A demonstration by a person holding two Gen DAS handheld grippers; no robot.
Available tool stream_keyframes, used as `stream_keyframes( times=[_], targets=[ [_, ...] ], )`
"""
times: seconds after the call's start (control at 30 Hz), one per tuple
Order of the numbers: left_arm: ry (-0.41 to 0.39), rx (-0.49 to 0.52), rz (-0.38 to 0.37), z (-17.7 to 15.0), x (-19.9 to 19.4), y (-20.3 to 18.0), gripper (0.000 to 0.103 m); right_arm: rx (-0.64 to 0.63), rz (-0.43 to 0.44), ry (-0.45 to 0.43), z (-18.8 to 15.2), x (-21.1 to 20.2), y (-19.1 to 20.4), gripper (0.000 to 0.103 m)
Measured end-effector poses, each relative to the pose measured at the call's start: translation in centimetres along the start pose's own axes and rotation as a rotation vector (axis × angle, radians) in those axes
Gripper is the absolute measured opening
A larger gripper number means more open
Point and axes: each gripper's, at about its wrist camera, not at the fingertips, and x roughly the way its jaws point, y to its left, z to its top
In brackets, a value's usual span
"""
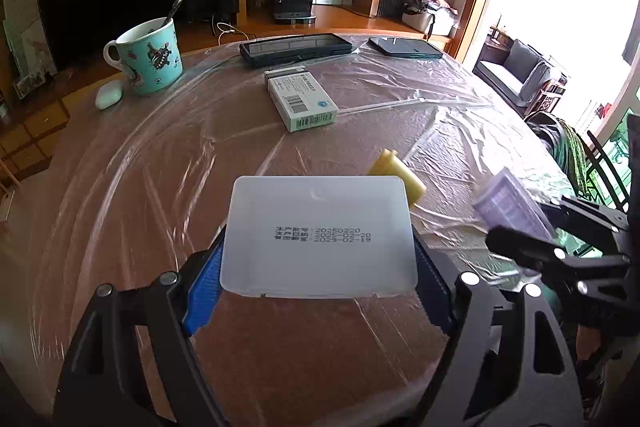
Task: Collect trash
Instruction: 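Carry the white case and lavender clip over to the black bin with both tools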
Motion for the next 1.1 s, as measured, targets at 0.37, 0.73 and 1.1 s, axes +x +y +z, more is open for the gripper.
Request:
stream_keyframes(
  times=[0.37,0.73,1.1],
  targets=[
    [-0.01,-0.011,-0.017,-1.9,-1.4,-0.5,0.082,-0.023,0.026,-0.014,-0.7,-1.8,0.9,0.043],
    [-0.032,0.009,-0.046,-4.2,-4.4,-1.5,0.082,-0.061,0.073,-0.016,-2.2,-4.1,1.7,0.043],
    [-0.011,0.052,-0.062,-7.2,-5.7,-3.3,0.082,-0.094,0.104,0.025,-5.2,-5.6,2.7,0.043]
  ],
)
